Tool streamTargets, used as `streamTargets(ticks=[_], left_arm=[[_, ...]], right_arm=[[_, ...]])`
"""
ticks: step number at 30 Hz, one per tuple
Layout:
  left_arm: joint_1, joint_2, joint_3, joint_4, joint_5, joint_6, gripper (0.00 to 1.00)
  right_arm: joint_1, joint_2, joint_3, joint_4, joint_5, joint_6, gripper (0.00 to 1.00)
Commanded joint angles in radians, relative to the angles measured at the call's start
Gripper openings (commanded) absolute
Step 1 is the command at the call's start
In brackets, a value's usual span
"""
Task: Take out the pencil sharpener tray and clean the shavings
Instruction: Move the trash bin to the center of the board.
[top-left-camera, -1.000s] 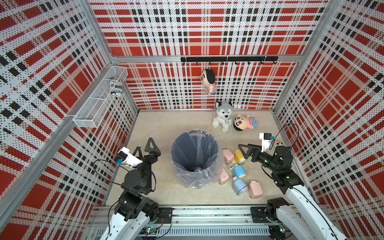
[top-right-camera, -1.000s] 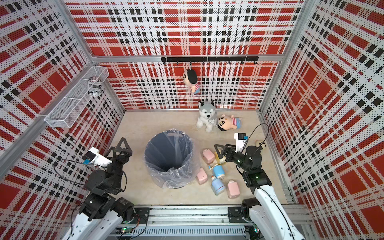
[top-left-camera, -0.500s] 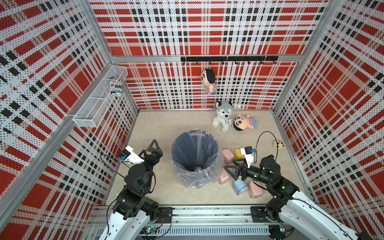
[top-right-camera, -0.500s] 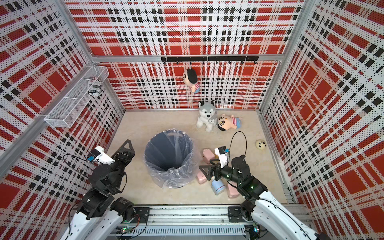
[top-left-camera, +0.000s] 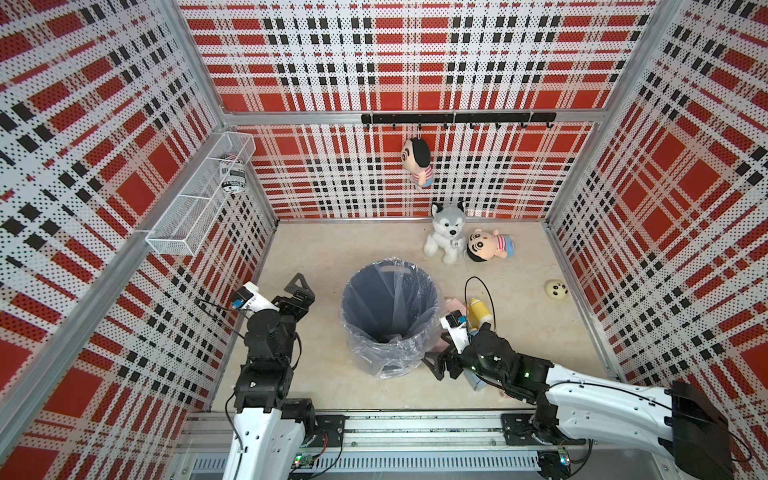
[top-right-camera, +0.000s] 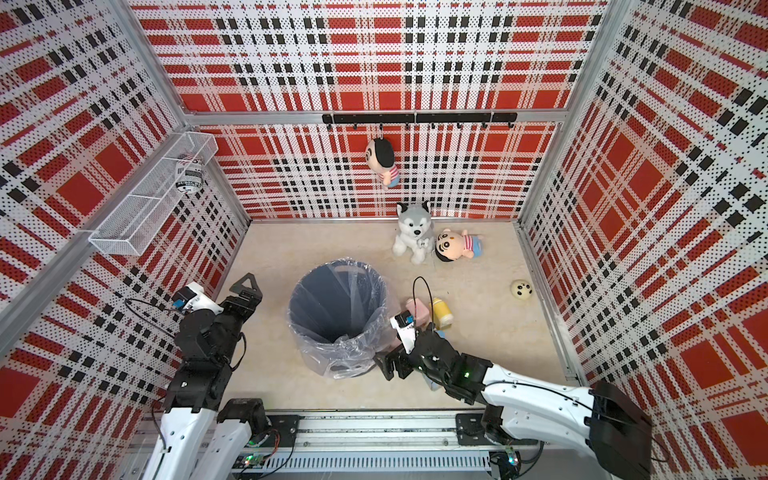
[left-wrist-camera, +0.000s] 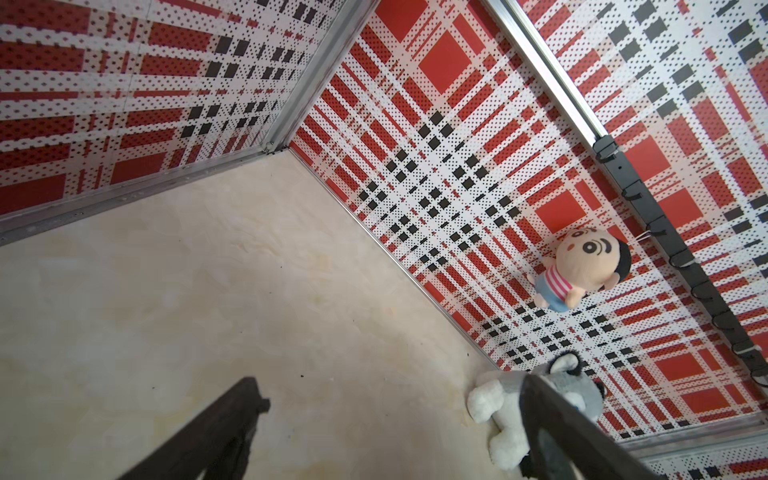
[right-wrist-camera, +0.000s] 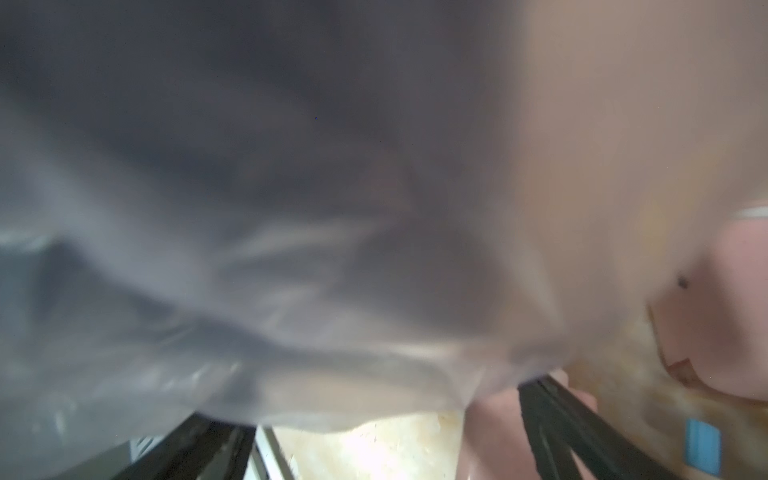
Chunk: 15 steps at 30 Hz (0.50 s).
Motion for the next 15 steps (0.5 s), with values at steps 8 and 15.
streamTargets(ticks=[8, 15], left_arm=[[0.158, -0.033, 0.013, 0.001, 0.242, 0.047, 0.98], [0.172, -0.056, 0.043, -0.042, 0.226, 0.063, 0.98]], right_arm=[[0.005, 0.347, 0.224, 0.201, 0.135, -0.017, 1.0], [-0.016, 0.598, 0.428, 0.185, 0.155, -0.006, 1.0]])
